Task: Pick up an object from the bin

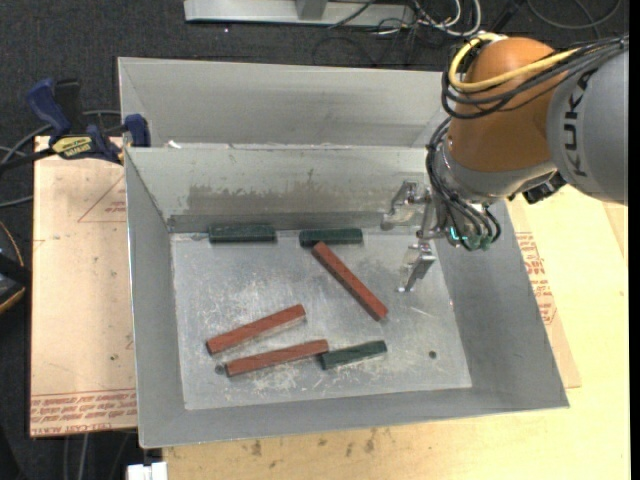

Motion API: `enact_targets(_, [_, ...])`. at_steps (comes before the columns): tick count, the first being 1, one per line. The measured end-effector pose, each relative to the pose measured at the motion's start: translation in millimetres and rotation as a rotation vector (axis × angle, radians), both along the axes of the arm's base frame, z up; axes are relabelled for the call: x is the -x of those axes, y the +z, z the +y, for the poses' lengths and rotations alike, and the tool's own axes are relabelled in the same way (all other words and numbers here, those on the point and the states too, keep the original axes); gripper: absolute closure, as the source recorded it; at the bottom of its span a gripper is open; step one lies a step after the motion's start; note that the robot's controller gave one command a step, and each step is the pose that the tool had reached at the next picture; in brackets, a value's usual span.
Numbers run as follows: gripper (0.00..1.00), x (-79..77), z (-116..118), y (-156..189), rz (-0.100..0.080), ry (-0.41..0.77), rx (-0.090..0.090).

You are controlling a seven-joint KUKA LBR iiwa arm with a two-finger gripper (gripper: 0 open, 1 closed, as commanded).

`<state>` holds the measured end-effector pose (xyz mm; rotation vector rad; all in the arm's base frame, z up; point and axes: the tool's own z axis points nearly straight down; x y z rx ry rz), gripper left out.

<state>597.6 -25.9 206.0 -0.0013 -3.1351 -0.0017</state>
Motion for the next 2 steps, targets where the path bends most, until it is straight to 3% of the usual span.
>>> enact_targets(1, [0.0, -1.4, 0, 5, -0.008, 0.0, 0.0])
enact_targets(2, [0.0, 33.6, 1, -34, -0.015, 0.055, 0.001])
